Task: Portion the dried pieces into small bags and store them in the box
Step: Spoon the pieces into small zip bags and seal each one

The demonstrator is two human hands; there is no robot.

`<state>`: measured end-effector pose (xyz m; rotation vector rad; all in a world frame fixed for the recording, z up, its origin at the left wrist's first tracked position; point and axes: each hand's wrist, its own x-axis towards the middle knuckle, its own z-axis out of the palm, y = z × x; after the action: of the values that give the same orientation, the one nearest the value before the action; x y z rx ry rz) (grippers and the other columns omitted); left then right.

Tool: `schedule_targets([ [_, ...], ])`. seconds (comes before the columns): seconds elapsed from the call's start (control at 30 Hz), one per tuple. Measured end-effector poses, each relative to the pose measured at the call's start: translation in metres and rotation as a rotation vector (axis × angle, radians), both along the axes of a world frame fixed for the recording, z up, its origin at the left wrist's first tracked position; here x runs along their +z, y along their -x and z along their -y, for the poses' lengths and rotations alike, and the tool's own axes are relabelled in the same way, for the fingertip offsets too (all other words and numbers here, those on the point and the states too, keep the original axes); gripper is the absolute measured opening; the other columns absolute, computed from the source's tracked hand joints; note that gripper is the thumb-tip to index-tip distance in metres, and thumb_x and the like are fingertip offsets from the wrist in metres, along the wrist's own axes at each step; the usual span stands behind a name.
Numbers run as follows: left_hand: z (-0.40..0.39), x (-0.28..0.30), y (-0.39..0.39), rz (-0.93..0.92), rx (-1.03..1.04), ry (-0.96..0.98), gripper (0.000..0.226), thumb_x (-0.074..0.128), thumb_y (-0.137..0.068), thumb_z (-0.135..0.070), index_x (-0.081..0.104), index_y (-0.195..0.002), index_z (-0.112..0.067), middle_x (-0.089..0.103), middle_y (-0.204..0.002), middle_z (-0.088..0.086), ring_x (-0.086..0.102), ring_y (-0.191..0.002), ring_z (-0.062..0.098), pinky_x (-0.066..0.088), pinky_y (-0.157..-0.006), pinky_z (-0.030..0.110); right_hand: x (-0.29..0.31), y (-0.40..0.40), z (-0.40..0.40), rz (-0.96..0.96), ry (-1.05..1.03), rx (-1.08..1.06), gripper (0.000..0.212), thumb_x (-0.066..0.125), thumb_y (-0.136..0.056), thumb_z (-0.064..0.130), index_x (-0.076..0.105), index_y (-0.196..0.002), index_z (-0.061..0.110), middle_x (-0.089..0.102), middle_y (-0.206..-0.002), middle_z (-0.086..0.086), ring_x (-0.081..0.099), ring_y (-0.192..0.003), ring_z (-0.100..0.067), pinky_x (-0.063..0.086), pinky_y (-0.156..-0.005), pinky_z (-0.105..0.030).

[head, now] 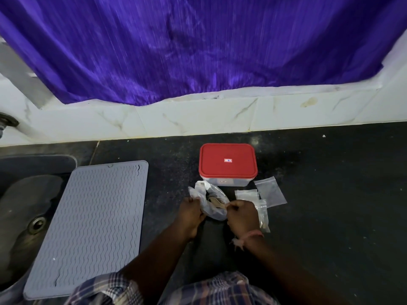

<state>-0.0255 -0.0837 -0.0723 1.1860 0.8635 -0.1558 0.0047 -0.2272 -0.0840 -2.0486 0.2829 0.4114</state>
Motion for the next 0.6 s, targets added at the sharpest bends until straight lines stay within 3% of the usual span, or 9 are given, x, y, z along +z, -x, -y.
schedule_targets([
  [0.07, 0.0, -0.002, 0.001, 0.016, -0.06, -0.072, 0.023, 0.052, -0.1, -0.022, 0.07, -0.109, -0.009, 0.076, -0.108, 0.02, 0.075, -0.097, 0.031, 0.062, -0.088, 0.044, -0.001, -0.006, 0.003, -0.251, -0.172, -0.204, 0.019, 0.06, -0.089, 0.01, 0.073, -0.076, 0.006, 0.064, -0.057, -0.01, 0.055, -0.044, -0.02, 0.046, -0.044, -0.026],
  [0.1, -0.001, -0.005, 0.0, 0.012, -0.078, -0.109, 0.028, 0.057, -0.093, -0.031, 0.069, -0.11, -0.012, 0.076, -0.109, 0.019, 0.075, -0.1, 0.031, 0.06, -0.093, 0.049, -0.003, -0.008, 0.005, -0.277, -0.191, -0.22, 0.018, 0.061, -0.088, 0.01, 0.073, -0.076, 0.004, 0.063, -0.056, -0.012, 0.054, -0.043, -0.021, 0.045, -0.043, -0.027],
  [0.17, -0.002, -0.012, 0.0, 0.018, -0.076, -0.116, 0.036, 0.059, -0.085, -0.035, 0.069, -0.109, -0.01, 0.077, -0.105, 0.018, 0.074, -0.102, 0.035, 0.057, -0.096, 0.057, -0.007, -0.007, 0.005, -0.186, -0.141, -0.168, 0.016, 0.063, -0.088, 0.013, 0.075, -0.077, 0.011, 0.067, -0.058, -0.01, 0.06, -0.049, -0.023, 0.051, -0.049, -0.032],
  [0.23, -0.001, -0.016, 0.002, 0.058, -0.071, -0.113, 0.036, 0.061, -0.086, -0.032, 0.072, -0.104, -0.002, 0.075, -0.104, 0.025, 0.071, -0.104, 0.045, 0.055, -0.097, 0.062, -0.008, -0.003, 0.004, -0.054, -0.02, -0.043, 0.014, 0.065, -0.088, 0.015, 0.077, -0.081, 0.017, 0.072, -0.067, -0.005, 0.069, -0.063, -0.023, 0.059, -0.064, -0.037],
  [0.3, -0.002, -0.021, 0.005, 0.082, -0.048, -0.109, 0.044, 0.065, -0.082, -0.038, 0.073, -0.102, 0.001, 0.073, -0.104, 0.031, 0.068, -0.106, 0.052, 0.052, -0.096, 0.068, -0.005, 0.0, 0.001, -0.01, 0.025, 0.012, 0.014, 0.065, -0.089, 0.014, 0.078, -0.084, 0.017, 0.073, -0.071, -0.003, 0.069, -0.068, -0.022, 0.059, -0.069, -0.036],
  [0.4, -0.006, -0.036, 0.007, 0.066, -0.024, -0.099, 0.052, 0.067, -0.081, -0.044, 0.07, -0.102, 0.003, 0.071, -0.109, 0.032, 0.069, -0.103, 0.051, 0.053, -0.096, 0.066, -0.006, -0.002, 0.003, -0.15, -0.14, -0.151, 0.016, 0.061, -0.09, 0.011, 0.076, -0.084, 0.011, 0.067, -0.057, -0.008, 0.058, -0.046, -0.02, 0.05, -0.048, -0.031],
  [0.5, -0.007, -0.022, 0.006, 0.026, 0.012, -0.068, 0.038, 0.062, -0.083, -0.032, 0.072, -0.096, 0.002, 0.07, -0.109, 0.034, 0.068, -0.104, 0.048, 0.052, -0.095, 0.062, -0.005, 0.0, 0.006, -0.157, -0.17, -0.2, 0.02, 0.059, -0.091, 0.01, 0.075, -0.078, 0.014, 0.063, -0.052, -0.01, 0.054, -0.041, -0.02, 0.045, -0.043, -0.027],
  [0.6, -0.005, -0.01, 0.006, -0.007, 0.036, -0.039, 0.027, 0.051, -0.1, -0.014, 0.074, -0.094, -0.001, 0.071, -0.109, 0.034, 0.07, -0.1, 0.04, 0.051, -0.1, 0.06, 0.0, 0.0, 0.006, -0.121, -0.189, -0.201, 0.022, 0.059, -0.09, 0.01, 0.074, -0.076, 0.016, 0.065, -0.053, -0.009, 0.056, -0.042, -0.02, 0.047, -0.045, -0.029],
])
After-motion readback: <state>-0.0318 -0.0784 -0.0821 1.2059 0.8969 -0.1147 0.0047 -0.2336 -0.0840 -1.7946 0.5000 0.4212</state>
